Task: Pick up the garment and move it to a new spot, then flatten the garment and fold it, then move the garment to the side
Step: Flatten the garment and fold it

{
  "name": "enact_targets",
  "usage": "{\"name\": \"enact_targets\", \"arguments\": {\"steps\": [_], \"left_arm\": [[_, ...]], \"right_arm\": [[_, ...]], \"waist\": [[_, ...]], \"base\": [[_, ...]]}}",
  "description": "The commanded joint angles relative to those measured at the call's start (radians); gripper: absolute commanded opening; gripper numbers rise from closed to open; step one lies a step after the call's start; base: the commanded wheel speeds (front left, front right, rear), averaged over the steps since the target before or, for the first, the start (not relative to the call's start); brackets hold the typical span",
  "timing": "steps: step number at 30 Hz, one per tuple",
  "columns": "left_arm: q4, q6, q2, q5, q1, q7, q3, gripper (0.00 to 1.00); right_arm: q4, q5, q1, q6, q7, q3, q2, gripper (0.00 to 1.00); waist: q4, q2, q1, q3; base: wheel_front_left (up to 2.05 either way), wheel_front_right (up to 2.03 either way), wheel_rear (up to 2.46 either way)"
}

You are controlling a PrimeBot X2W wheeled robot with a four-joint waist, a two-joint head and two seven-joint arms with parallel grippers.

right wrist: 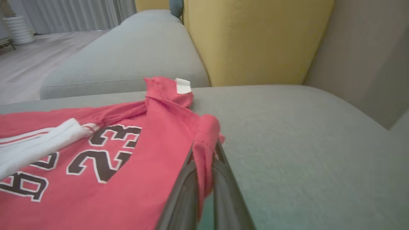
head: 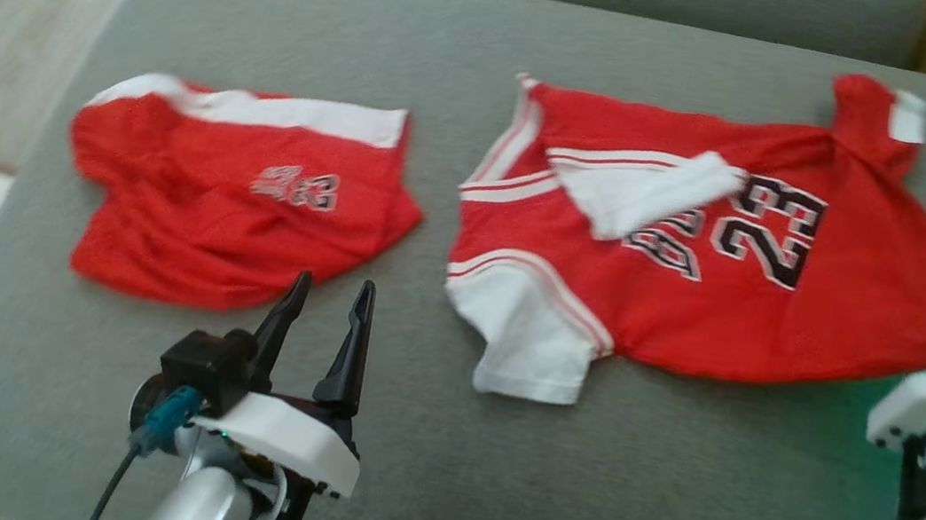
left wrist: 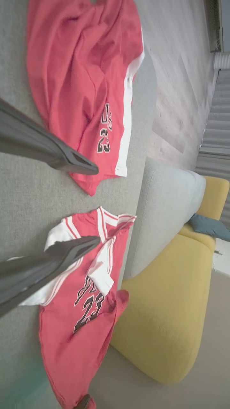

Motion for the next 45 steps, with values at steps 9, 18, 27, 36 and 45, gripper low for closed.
{"name": "enact_targets", "arguments": {"steps": [9,18,27,36,45], "left_arm": [[-0.012,-0.013,0.001,0.020,-0.038,-0.012,0.017,1.00],[0.031,-0.027,0.001,0.019,-0.037,-0.012,0.002,1.00],[0.031,-0.020,0.001,0.007,-0.008,-0.012,0.009,1.00],[0.016,-0.015,0.001,0.010,0.006,-0.012,0.014,1.00],[0.014,-0.013,0.001,0.000,-0.006,-0.012,-0.003,1.00]], "right_arm": [[-0.133,0.029,0.060,-0.001,0.043,-0.048,-0.003,0.66],[-0.142,0.096,0.075,-0.001,-0.043,0.033,-0.002,1.00],[-0.329,0.279,0.242,-0.001,-0.119,0.353,-0.002,1.00],[-0.460,0.338,0.370,-0.001,-0.117,0.481,-0.002,1.00],[-0.498,0.252,0.324,-0.001,0.011,0.680,-0.002,1.00]], "waist": [[-0.115,0.0000,0.0000,-0.009],[-0.146,0.0000,0.0000,-0.030],[-0.177,0.0000,0.0000,-0.078],[-0.151,0.0000,0.0000,-0.090],[-0.043,0.0000,0.0000,-0.059]], "base": [[0.00,0.00,0.00],[0.00,0.00,0.00],[0.00,0.00,0.00],[0.00,0.00,0.00],[0.00,0.00,0.00]]}}
